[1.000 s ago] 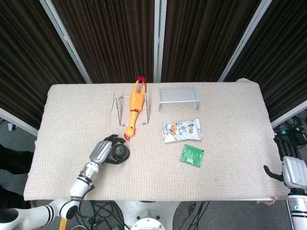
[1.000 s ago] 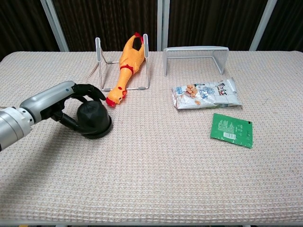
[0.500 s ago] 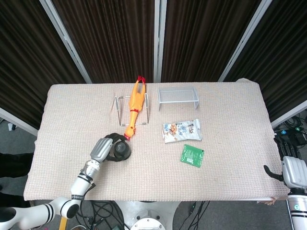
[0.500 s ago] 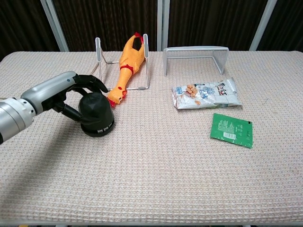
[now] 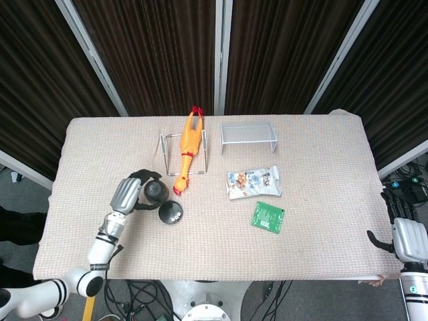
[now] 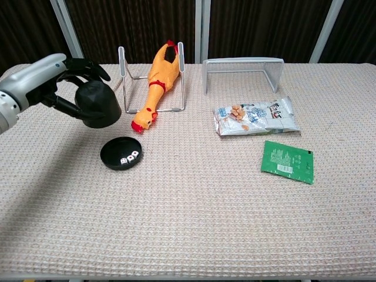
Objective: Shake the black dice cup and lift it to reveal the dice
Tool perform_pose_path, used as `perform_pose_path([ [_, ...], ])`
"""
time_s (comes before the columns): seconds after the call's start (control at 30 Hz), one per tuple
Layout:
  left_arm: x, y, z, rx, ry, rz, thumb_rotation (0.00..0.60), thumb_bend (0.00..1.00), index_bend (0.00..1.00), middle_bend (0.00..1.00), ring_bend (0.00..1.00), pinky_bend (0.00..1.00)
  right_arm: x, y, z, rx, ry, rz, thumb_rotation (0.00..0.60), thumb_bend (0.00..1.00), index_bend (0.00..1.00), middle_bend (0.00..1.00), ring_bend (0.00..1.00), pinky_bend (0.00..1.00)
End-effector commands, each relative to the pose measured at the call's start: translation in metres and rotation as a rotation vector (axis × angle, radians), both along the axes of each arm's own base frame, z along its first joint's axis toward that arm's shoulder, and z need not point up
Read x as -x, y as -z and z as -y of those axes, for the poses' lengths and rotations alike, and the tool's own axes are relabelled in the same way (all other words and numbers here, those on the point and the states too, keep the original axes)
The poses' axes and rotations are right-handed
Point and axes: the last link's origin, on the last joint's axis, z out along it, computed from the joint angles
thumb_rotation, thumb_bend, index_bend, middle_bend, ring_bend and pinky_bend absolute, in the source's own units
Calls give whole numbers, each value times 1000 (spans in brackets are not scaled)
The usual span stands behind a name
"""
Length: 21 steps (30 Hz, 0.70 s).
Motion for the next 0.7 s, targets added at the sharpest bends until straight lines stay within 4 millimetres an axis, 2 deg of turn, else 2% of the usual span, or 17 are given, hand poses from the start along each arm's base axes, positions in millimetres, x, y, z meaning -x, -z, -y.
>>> perform_pose_path([
  [0.03, 5, -3, -14, -42, -8, -45, 600, 214, 301, 399, 225, 250, 0, 1, 0, -2, 0, 0, 600, 169, 0, 0, 0, 0],
  [0.17, 19, 1, -19, -50, -42, -76, 600, 185, 256, 372, 215, 243, -1, 1, 0, -3, 0, -2, 600, 169, 0, 0, 0, 0],
  [0.3, 31, 2, -19, -39, -67, -77, 600, 130, 160, 250, 124, 204, -1, 1, 0, -2, 0, -1, 600, 170, 0, 0, 0, 0],
  [0.47, 40, 0, -20, -47, -89, -61, 600, 124, 146, 208, 94, 181, -1, 0, 0, -1, -1, -1, 600, 170, 0, 0, 0, 0],
  [0.6, 43, -9, -18, -65, -85, -52, 600, 120, 140, 189, 80, 169, 0, -1, 0, 3, 0, 2, 600, 169, 0, 0, 0, 0],
  [0.7, 44, -25, -18, -110, -79, -39, 600, 115, 140, 188, 79, 169, -1, -1, 0, 2, -3, 2, 600, 169, 0, 0, 0, 0],
])
